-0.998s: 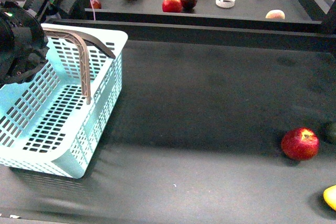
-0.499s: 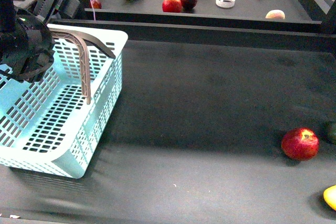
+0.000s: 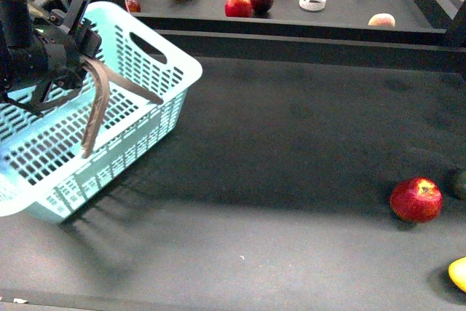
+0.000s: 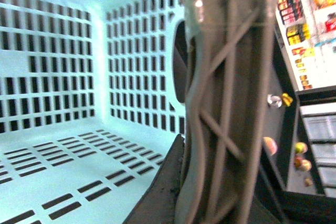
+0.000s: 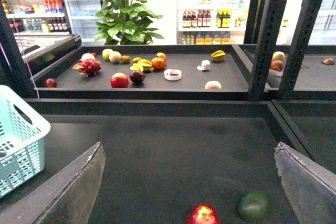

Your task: Pick mango with right arm and hold basket with left

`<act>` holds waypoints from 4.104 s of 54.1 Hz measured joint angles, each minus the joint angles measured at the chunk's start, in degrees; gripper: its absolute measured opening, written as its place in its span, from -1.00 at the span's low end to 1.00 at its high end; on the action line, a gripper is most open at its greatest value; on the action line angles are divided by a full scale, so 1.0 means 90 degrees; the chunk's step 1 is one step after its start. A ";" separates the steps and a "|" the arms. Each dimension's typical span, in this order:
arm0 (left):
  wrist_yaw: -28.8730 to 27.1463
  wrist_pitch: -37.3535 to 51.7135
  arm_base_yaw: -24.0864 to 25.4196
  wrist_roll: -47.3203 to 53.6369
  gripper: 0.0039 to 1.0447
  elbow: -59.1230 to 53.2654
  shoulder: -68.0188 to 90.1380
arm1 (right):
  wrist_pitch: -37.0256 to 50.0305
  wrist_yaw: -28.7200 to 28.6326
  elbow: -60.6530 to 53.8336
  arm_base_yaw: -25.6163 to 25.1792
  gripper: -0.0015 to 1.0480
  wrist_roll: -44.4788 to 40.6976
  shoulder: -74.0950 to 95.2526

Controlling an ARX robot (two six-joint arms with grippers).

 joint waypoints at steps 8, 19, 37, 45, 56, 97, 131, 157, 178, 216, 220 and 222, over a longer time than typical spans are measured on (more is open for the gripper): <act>-0.0199 0.0000 -0.0204 0.0918 -0.90 -0.0304 -0.0323 | 0.0000 -0.0002 0.0000 0.0000 0.84 0.0000 0.0000; -0.0357 0.0447 -0.0580 0.2319 -0.90 -0.0918 -0.1001 | 0.0000 -0.0002 0.0000 0.0000 0.84 0.0000 0.0000; -0.0221 0.1411 -0.1224 0.4750 -0.90 -0.2147 -0.1807 | 0.0000 -0.0002 0.0000 -0.0002 0.84 0.0000 0.0000; -0.0211 0.1933 -0.1540 0.5685 -0.90 -0.2752 -0.2072 | 0.0000 -0.0002 0.0000 0.0000 0.84 0.0000 0.0000; -0.0172 0.2448 -0.1875 0.6436 -0.90 -0.3179 -0.2198 | 0.0000 -0.0002 0.0000 0.0000 0.84 0.0000 0.0000; -0.0454 0.2897 -0.2261 0.6084 -0.90 -0.3402 -0.2198 | 0.0000 -0.0002 0.0000 0.0000 0.84 0.0000 0.0000; -0.0124 0.2455 -0.2514 0.5285 -0.90 -0.3381 -0.2280 | 0.0000 -0.0002 0.0000 -0.0002 0.84 0.0000 0.0000; 0.0372 0.2382 -0.2999 0.4889 -0.90 -0.3162 -0.2368 | 0.0000 -0.0002 0.0000 0.0000 0.84 0.0000 0.0000; 0.0491 0.2261 -0.3082 0.5073 -0.90 -0.2992 -0.2295 | 0.0000 -0.0002 0.0000 0.0000 0.84 0.0000 0.0000; 0.0401 0.2261 -0.3041 0.5083 -0.90 -0.2992 -0.2293 | 0.0000 -0.0002 0.0000 0.0000 0.84 0.0000 0.0000; 0.0398 0.2261 -0.3041 0.5085 -0.90 -0.2992 -0.2293 | 0.0000 -0.0002 0.0000 0.0000 0.84 0.0000 0.0000; 0.0401 0.2261 -0.3041 0.5083 -0.90 -0.2992 -0.2293 | 0.0000 -0.0002 0.0000 0.0000 0.84 -0.0002 0.0000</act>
